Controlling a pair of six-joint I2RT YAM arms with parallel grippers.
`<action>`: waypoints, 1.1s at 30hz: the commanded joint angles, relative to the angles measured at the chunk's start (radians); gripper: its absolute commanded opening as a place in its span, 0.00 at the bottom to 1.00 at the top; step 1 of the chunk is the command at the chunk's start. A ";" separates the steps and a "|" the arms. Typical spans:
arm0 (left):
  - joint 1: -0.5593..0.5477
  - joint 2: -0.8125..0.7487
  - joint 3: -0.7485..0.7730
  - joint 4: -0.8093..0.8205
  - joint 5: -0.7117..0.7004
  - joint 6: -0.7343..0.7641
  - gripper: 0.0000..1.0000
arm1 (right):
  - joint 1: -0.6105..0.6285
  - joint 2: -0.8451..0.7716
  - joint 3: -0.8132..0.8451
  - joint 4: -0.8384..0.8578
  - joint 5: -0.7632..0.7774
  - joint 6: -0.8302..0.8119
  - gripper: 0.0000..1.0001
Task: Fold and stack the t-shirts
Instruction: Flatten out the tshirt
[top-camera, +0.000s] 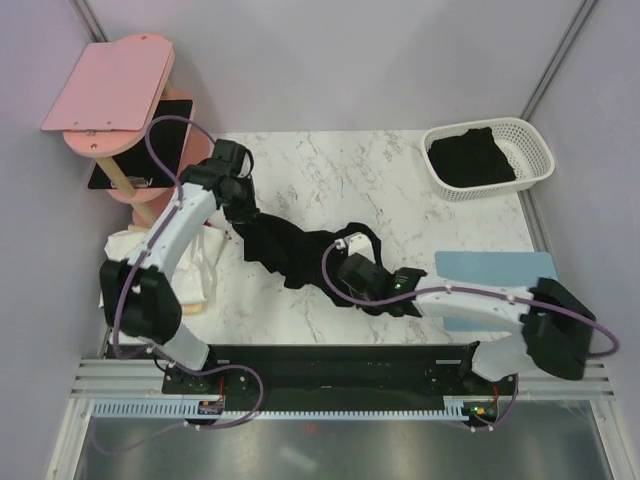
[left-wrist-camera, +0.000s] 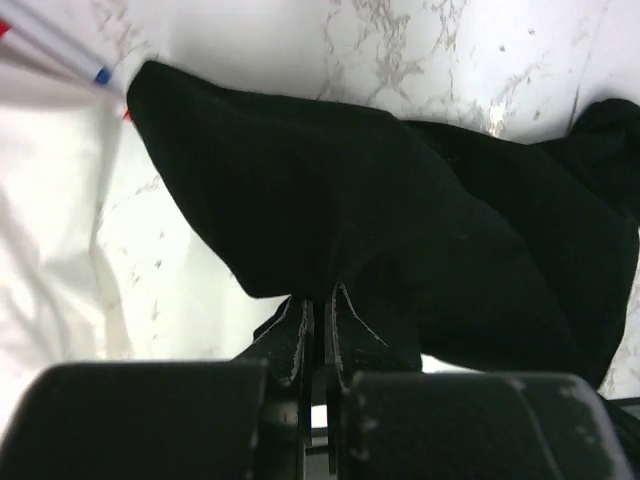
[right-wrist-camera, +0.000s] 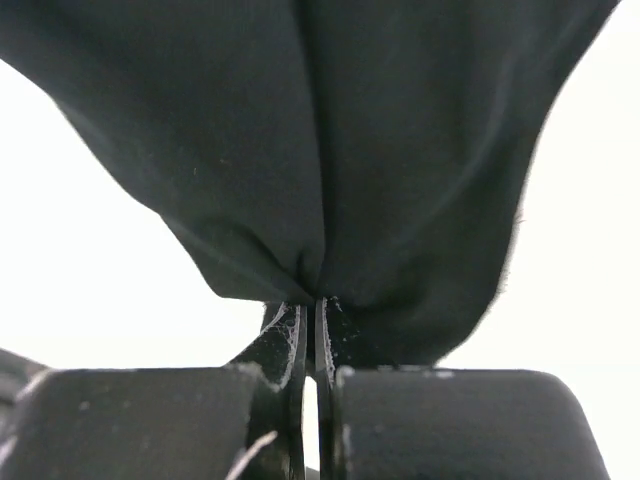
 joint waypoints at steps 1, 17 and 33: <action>0.000 -0.296 -0.102 -0.034 -0.040 0.020 0.02 | 0.013 -0.334 -0.063 -0.010 0.066 -0.004 0.00; 0.006 -0.015 0.225 -0.159 0.031 0.097 0.02 | -0.281 -0.297 0.067 0.128 0.241 -0.217 0.00; 0.078 0.647 0.931 -0.265 0.114 0.120 0.64 | -0.702 0.517 0.690 0.198 0.012 -0.316 0.91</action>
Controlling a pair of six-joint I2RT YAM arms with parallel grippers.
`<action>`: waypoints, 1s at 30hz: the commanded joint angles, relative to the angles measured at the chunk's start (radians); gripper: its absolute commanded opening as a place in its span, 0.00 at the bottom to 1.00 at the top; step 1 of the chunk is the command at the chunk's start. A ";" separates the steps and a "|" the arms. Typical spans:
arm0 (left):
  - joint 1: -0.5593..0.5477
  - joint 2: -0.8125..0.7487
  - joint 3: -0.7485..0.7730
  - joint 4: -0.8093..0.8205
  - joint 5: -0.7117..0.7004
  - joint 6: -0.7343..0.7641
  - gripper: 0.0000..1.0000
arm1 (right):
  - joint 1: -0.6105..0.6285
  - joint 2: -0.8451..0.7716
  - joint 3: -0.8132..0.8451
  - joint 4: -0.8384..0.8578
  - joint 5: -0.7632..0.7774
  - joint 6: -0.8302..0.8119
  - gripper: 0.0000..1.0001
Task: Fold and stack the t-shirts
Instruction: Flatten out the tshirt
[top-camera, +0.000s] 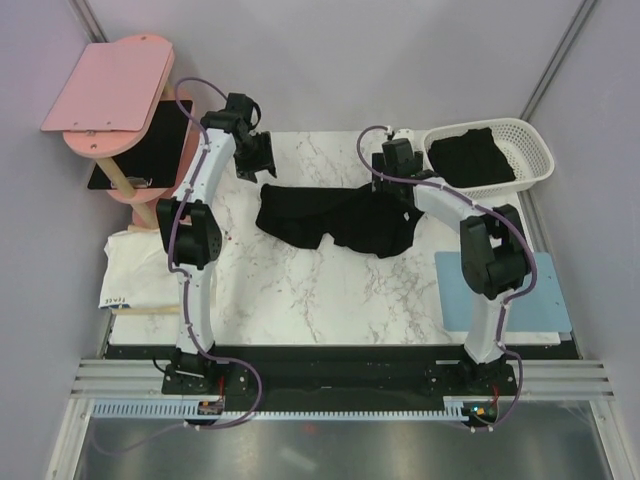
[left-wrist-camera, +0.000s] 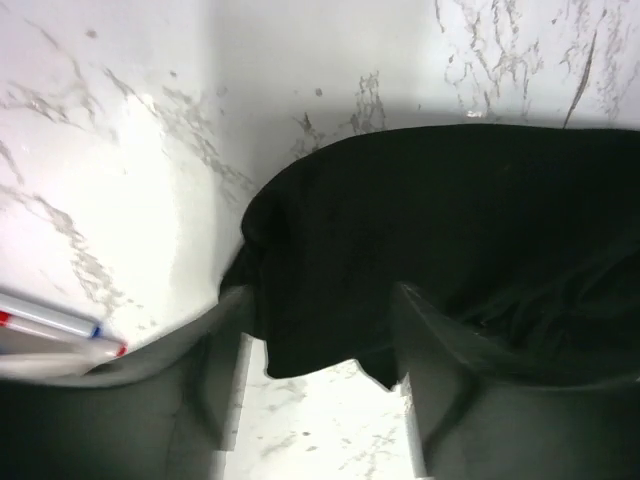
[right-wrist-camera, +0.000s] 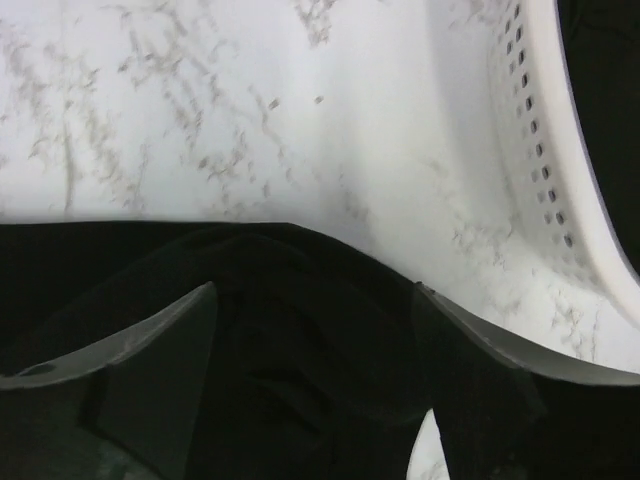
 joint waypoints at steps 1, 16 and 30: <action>0.004 -0.037 0.056 -0.033 -0.008 0.041 0.97 | -0.032 0.011 0.091 0.007 0.037 -0.021 0.97; -0.077 -0.566 -0.723 0.278 -0.023 -0.012 0.98 | -0.082 -0.366 -0.337 -0.014 -0.395 0.264 0.85; -0.143 -0.554 -0.839 0.321 -0.070 -0.038 0.97 | -0.087 -0.323 -0.524 0.061 -0.609 0.413 0.64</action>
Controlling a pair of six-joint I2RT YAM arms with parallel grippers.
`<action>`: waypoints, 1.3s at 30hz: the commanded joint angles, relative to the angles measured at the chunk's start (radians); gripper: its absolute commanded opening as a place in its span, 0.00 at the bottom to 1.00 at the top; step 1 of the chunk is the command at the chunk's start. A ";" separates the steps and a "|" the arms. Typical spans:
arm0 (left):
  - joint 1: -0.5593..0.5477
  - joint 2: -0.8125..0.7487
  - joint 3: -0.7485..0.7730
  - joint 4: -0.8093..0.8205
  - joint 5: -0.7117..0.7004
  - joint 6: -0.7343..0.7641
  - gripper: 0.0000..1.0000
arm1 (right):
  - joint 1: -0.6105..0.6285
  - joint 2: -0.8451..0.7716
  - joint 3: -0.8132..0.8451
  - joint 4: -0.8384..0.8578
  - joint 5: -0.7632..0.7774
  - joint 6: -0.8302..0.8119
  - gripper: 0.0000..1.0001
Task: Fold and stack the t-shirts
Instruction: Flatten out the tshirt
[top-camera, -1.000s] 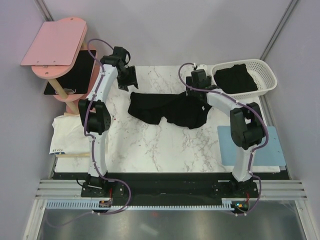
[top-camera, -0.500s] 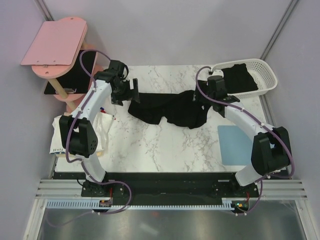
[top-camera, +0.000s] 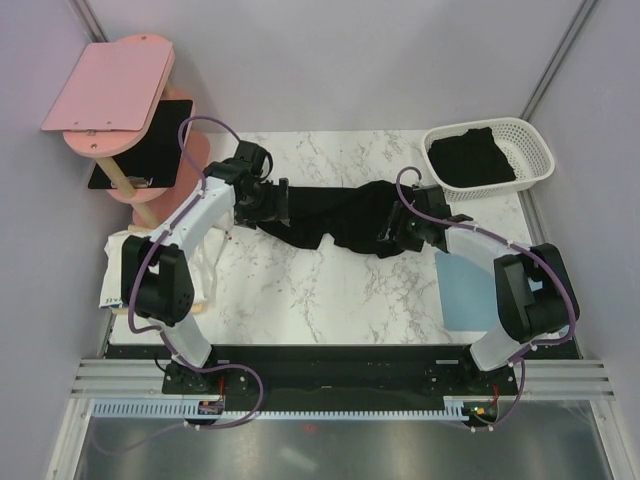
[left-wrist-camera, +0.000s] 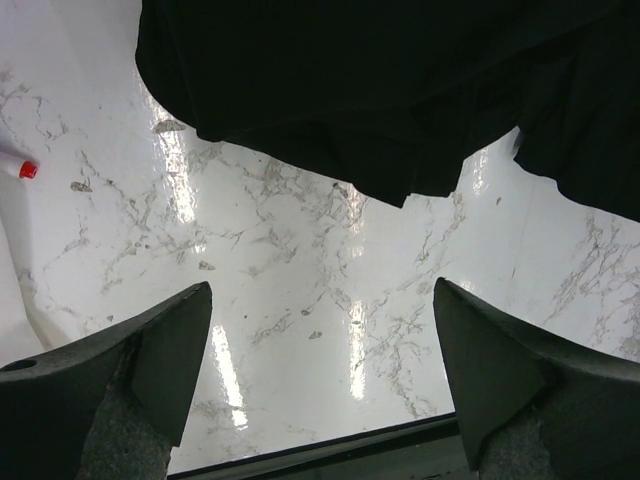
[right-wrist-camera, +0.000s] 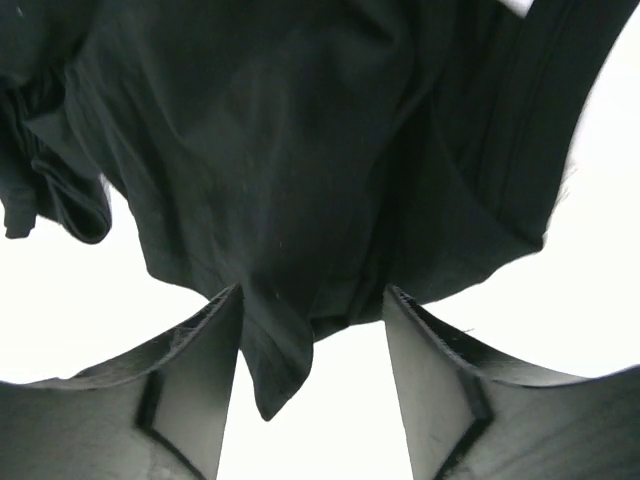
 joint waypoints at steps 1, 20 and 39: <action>-0.009 0.009 -0.012 0.055 -0.023 -0.030 0.97 | 0.001 -0.007 -0.024 0.067 -0.060 0.044 0.62; -0.078 0.125 -0.022 0.133 -0.035 -0.061 0.95 | 0.025 -0.162 0.094 0.037 -0.078 0.051 0.00; -0.109 0.100 0.094 0.100 -0.295 -0.083 0.02 | 0.016 -0.262 0.169 -0.034 -0.060 -0.024 0.00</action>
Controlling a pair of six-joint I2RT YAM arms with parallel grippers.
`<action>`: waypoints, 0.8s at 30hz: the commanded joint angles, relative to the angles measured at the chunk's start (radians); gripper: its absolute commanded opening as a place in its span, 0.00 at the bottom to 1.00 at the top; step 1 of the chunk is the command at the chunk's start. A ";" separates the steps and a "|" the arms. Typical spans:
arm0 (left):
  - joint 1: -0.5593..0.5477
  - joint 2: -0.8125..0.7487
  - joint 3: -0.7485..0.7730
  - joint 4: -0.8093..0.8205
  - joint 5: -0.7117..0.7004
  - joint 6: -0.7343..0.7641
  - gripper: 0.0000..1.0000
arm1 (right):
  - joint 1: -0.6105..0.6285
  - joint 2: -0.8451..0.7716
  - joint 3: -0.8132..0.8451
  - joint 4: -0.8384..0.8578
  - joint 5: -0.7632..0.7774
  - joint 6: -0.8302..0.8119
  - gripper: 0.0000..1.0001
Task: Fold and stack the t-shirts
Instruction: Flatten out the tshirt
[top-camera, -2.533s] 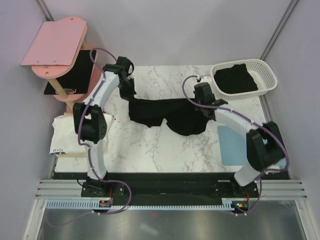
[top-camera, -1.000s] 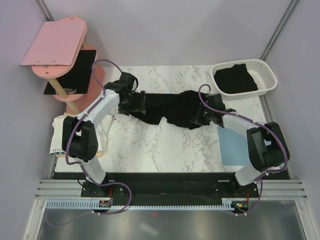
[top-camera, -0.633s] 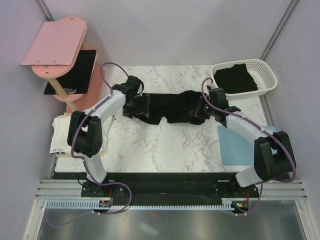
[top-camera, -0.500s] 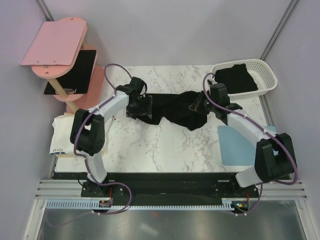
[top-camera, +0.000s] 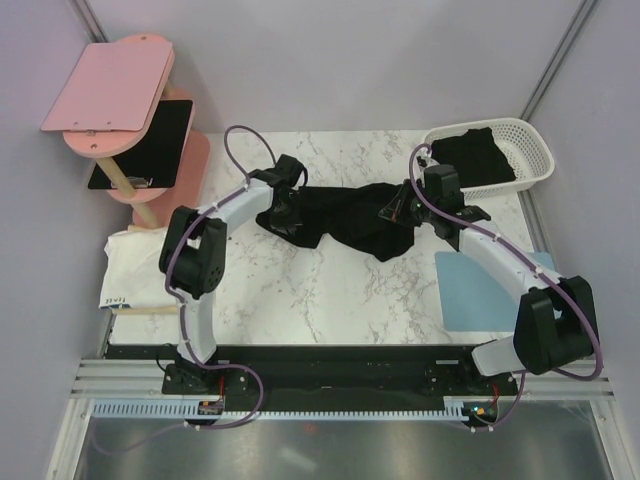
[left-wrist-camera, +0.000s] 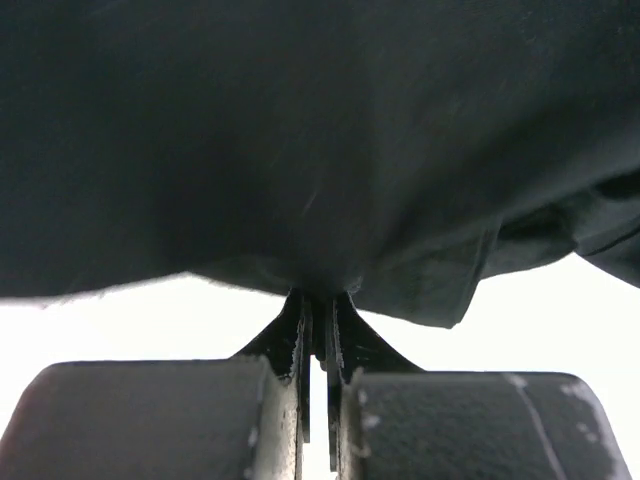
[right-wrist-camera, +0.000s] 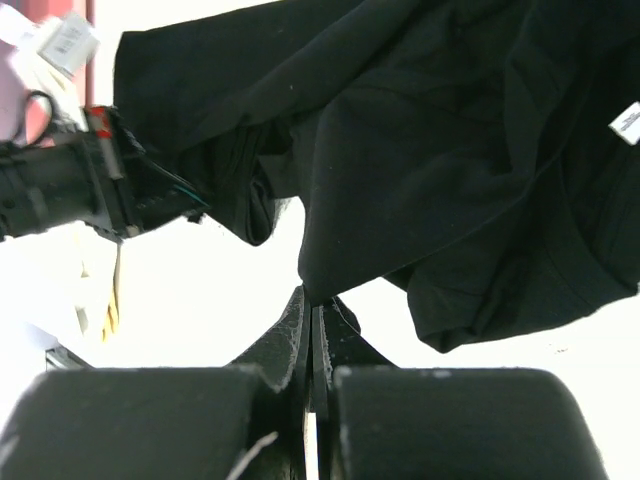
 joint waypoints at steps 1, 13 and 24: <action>0.019 -0.222 0.033 -0.071 -0.200 0.018 0.02 | -0.016 -0.105 0.098 -0.038 0.012 -0.060 0.00; 0.068 -0.506 0.108 -0.304 -0.283 0.092 0.02 | -0.083 -0.257 0.265 -0.247 -0.017 -0.137 0.00; 0.070 -0.817 0.000 -0.415 -0.258 0.054 0.02 | -0.083 -0.450 0.295 -0.388 0.063 -0.210 0.00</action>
